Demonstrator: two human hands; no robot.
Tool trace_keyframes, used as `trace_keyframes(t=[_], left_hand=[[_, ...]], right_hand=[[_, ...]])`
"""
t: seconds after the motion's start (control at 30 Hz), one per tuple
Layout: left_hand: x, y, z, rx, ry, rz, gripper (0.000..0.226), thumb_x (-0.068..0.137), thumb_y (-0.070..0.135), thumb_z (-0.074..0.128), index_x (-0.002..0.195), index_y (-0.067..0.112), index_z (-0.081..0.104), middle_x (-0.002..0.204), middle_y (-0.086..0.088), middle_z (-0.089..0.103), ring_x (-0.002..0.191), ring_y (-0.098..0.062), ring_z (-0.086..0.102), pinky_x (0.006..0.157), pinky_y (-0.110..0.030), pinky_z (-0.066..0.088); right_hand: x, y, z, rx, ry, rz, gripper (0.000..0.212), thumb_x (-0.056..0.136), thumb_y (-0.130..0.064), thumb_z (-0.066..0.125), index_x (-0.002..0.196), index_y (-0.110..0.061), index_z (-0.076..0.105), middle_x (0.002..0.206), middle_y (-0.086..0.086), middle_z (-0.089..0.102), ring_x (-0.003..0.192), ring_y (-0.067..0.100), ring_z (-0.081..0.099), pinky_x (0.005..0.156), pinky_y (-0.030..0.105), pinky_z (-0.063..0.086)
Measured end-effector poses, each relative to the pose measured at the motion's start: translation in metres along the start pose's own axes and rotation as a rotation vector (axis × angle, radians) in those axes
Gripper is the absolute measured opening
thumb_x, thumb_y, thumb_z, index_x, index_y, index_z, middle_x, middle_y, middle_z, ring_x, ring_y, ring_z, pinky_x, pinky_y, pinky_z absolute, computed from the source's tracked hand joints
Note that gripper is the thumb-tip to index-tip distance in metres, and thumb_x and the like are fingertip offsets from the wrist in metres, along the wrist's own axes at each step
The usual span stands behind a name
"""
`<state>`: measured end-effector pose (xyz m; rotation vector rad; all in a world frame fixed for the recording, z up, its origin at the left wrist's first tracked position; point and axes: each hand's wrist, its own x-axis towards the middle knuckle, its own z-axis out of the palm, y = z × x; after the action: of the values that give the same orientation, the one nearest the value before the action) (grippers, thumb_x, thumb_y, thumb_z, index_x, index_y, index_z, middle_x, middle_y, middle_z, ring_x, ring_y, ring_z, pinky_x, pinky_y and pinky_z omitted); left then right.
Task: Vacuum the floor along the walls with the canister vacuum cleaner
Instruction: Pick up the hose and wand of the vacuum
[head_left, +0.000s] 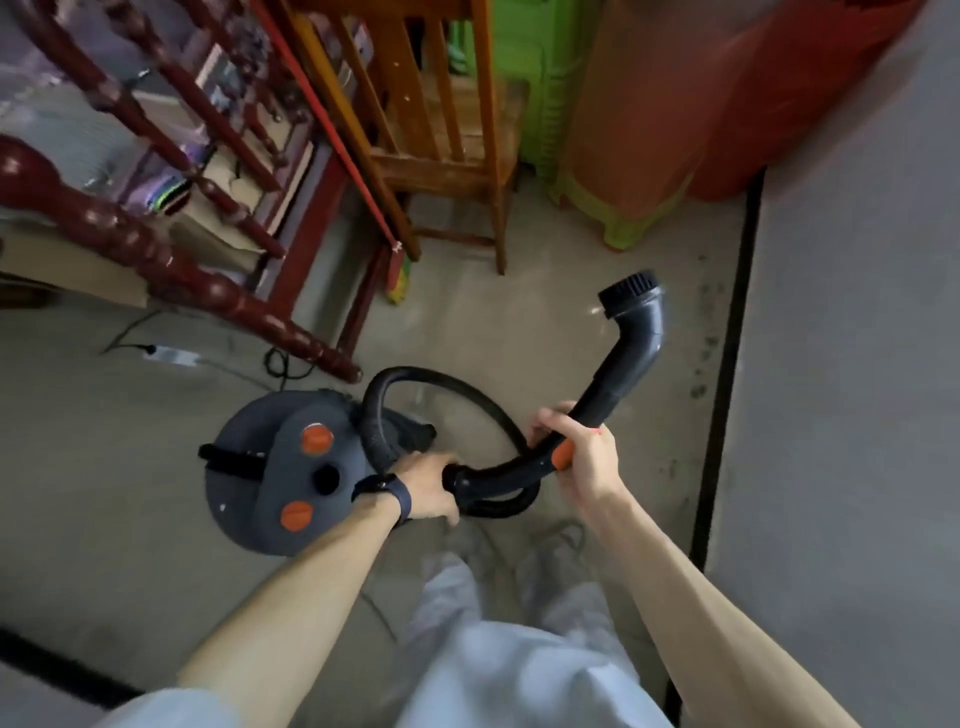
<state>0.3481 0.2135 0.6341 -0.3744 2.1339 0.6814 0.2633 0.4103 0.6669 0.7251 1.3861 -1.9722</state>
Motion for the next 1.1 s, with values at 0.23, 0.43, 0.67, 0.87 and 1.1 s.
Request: trace_keyframes(t=[0.23, 0.43, 0.67, 0.87, 1.1], left_hand=[[-0.008, -0.046, -0.005, -0.414, -0.185, -0.034, 0.028, 0.054, 0.013, 0.071, 0.074, 0.024, 0.055, 0.079, -0.001, 0.062, 0.08, -0.025, 0.058, 0.064, -0.032, 0.042], [-0.008, -0.089, -0.01, -0.57, -0.067, -0.012, 0.046, 0.061, 0.021, 0.069, 0.102, 0.038, 0.062, 0.111, 0.005, 0.063, 0.106, -0.019, 0.058, 0.084, -0.033, 0.052], [0.006, -0.193, -0.004, -0.587, 0.431, -0.491, 0.048, 0.079, 0.058, 0.05, 0.109, 0.021, 0.058, 0.11, -0.004, 0.066, 0.098, -0.028, 0.062, 0.085, -0.041, 0.052], [0.032, -0.233, 0.012, -0.367, 0.548, -0.691, 0.055, 0.09, 0.063, 0.048, 0.123, 0.021, 0.059, 0.159, -0.012, 0.021, 0.148, -0.04, 0.007, 0.115, -0.062, 0.011], [0.079, -0.238, 0.039, -0.464, 0.728, -0.709, 0.048, 0.089, 0.067, 0.047, 0.101, 0.023, 0.062, 0.16, -0.009, 0.017, 0.146, -0.043, 0.006, 0.11, -0.07, 0.009]], right_hand=[[0.01, 0.021, 0.071, -0.071, -0.043, 0.136, 0.021, 0.075, -0.012, 0.079, 0.08, -0.009, 0.058, 0.065, 0.005, 0.055, 0.061, 0.025, 0.059, 0.072, 0.038, 0.054], [0.012, 0.016, 0.124, -0.294, 0.057, -0.046, 0.022, 0.08, -0.009, 0.073, 0.076, -0.013, 0.052, 0.059, 0.005, 0.053, 0.056, 0.023, 0.053, 0.068, 0.041, 0.048], [0.028, 0.052, 0.166, -0.821, 0.093, -0.192, 0.017, 0.083, -0.018, 0.071, 0.083, -0.014, 0.055, 0.058, -0.001, 0.063, 0.052, 0.012, 0.058, 0.063, 0.033, 0.052], [0.049, 0.136, 0.165, -1.008, 0.098, -0.045, 0.022, 0.085, -0.026, 0.075, 0.089, -0.014, 0.057, 0.075, 0.009, 0.071, 0.066, 0.023, 0.066, 0.064, 0.034, 0.053], [0.1, 0.202, 0.185, -1.122, 0.054, -0.03, 0.032, 0.082, -0.036, 0.08, 0.085, -0.018, 0.054, 0.077, 0.003, 0.066, 0.073, 0.026, 0.064, 0.066, 0.033, 0.052]])
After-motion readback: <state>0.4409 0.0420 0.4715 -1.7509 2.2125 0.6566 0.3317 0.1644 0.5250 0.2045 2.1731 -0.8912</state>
